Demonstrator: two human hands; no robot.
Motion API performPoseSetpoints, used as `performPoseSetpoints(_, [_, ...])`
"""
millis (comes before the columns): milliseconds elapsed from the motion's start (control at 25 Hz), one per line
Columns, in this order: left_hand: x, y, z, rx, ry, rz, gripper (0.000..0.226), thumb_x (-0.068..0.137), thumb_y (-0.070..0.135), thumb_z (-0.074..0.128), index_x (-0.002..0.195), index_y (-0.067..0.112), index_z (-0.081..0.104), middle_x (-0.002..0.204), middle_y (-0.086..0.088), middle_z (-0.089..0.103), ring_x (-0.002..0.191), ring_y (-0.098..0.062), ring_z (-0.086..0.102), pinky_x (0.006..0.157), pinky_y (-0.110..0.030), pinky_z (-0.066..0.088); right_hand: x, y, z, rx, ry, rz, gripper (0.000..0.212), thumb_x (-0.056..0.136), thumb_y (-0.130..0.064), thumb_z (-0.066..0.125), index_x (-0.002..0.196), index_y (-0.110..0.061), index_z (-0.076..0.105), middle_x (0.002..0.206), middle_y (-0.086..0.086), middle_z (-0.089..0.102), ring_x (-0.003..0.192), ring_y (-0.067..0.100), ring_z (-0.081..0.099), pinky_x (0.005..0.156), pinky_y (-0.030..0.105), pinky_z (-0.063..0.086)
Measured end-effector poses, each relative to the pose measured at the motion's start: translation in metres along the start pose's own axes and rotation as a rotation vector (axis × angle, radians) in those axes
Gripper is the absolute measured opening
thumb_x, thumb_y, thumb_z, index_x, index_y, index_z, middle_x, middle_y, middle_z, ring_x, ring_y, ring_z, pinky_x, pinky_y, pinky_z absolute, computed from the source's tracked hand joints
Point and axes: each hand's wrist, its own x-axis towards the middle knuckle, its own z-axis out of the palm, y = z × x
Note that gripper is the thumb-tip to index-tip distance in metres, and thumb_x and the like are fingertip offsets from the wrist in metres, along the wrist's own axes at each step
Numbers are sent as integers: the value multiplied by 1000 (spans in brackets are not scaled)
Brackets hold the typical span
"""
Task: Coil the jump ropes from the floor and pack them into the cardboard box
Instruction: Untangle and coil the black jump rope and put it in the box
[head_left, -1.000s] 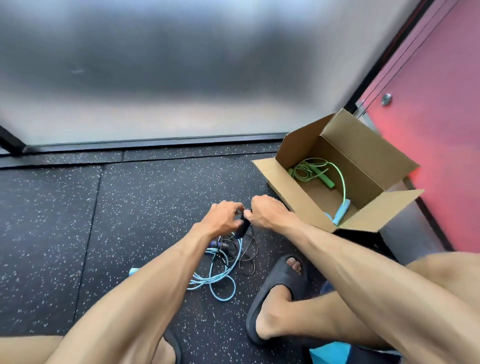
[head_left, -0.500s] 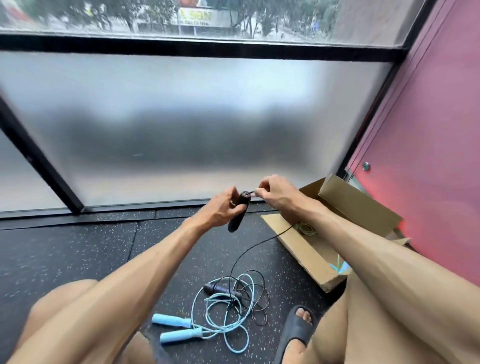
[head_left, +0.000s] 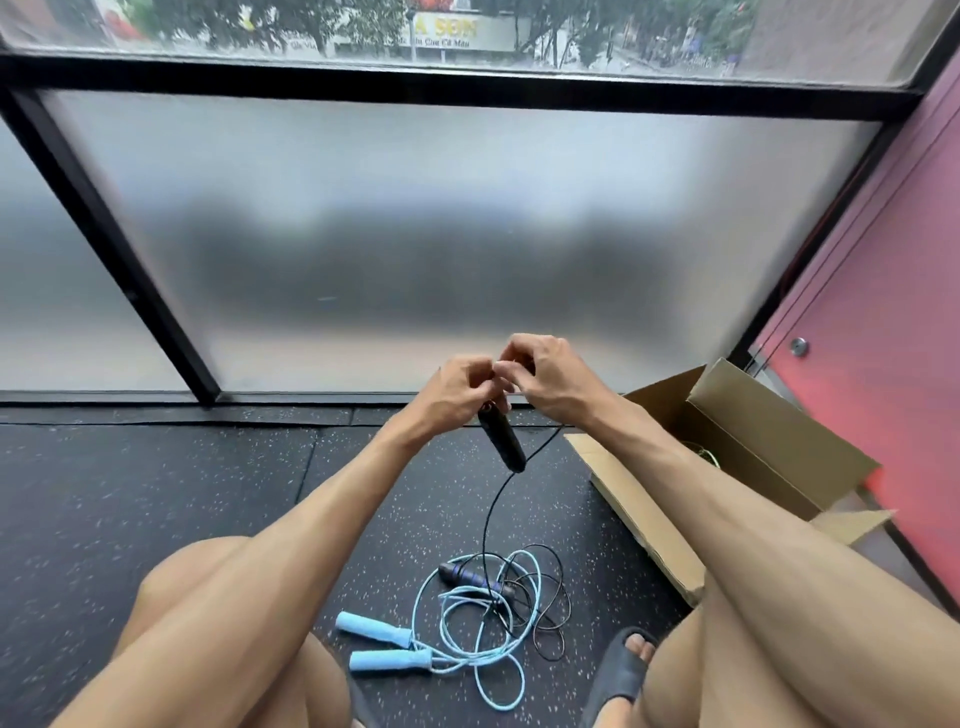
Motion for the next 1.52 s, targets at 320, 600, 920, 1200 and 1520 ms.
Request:
performPoseSetpoints(320, [4, 30, -17, -296, -71, -198, 26, 101, 20, 50, 81, 8, 61, 56, 2, 31, 51, -13, 25, 52, -26, 26, 18, 14, -11, 116, 244, 36, 14, 93, -25, 67, 87, -13, 62, 69, -5, 60, 59, 1, 51, 56, 11, 36])
performPoseSetpoints(600, [3, 33, -39, -854, -80, -161, 30, 105, 20, 37, 81, 10, 52, 57, 3, 29, 50, -11, 19, 54, -27, 13, 27, 11, 17, 435, 36, 220, 8, 101, -15, 52, 100, -7, 52, 73, 12, 63, 65, 22, 60, 66, 40, 52])
performPoseSetpoints(920, [4, 37, -57, -1073, 333, 39, 28, 106, 10, 32, 97, 2, 57, 84, -15, 71, 82, -33, 71, 78, -38, 58, 8, -1, 34, 428, -345, 392, 14, 104, -12, 45, 114, -3, 41, 89, 22, 67, 75, 28, 66, 79, 56, 58])
performPoseSetpoints(1200, [13, 17, -63, -841, 720, 129, 20, 106, 12, 39, 95, 3, 53, 101, -30, 70, 96, -40, 70, 88, -44, 56, -1, -14, 36, 52, -255, 58, 13, 101, -24, 52, 94, -14, 55, 74, 0, 60, 62, 11, 52, 62, 30, 45])
performPoseSetpoints(1520, [9, 17, -52, -256, 503, 13, 23, 103, 8, 45, 96, -12, 55, 78, -22, 72, 67, -31, 73, 64, -37, 61, 1, -30, 28, 40, 66, -248, 10, 98, -15, 56, 90, -12, 61, 80, -5, 63, 69, 11, 54, 63, 25, 41])
